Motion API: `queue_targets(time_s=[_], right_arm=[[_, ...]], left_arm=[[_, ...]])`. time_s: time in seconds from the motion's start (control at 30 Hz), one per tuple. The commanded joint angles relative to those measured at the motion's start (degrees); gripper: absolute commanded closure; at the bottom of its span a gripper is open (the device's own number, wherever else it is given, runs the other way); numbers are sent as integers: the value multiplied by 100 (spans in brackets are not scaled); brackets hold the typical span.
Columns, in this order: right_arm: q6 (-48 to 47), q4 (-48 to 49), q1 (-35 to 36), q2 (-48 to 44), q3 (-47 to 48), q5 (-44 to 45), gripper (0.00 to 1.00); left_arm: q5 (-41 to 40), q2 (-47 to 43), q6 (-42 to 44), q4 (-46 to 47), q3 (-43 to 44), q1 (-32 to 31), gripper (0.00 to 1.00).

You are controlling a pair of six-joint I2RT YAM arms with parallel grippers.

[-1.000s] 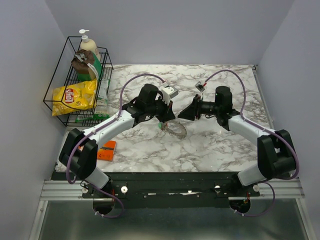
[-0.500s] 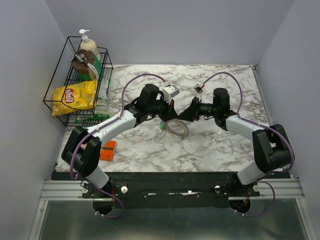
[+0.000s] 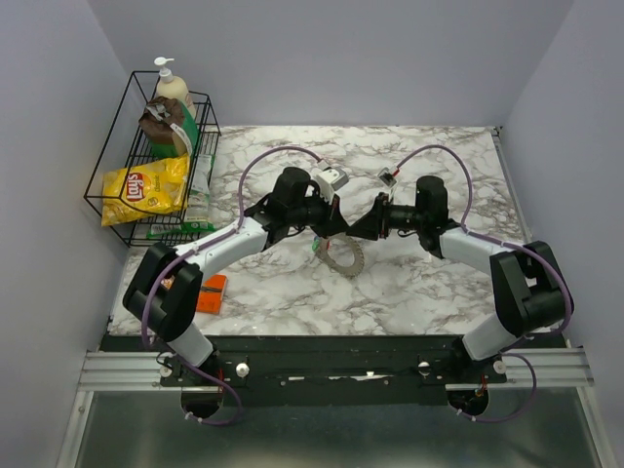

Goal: Put the keys on the keyring

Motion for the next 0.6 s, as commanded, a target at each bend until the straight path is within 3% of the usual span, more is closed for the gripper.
queue_targets(time_s=[0.0,0.33,0.57], right_arm=[[57,169,-20,115,-140,69,56],[13,73,-117,-175,-193,289,42],[-92,-139,-126,-219,-289,614,40]], left_arm=[[74,218,-220,443,-210,50,100],[251,456,-291,549,-114,129,100],[-65,1167,-308,137,430,129,100]])
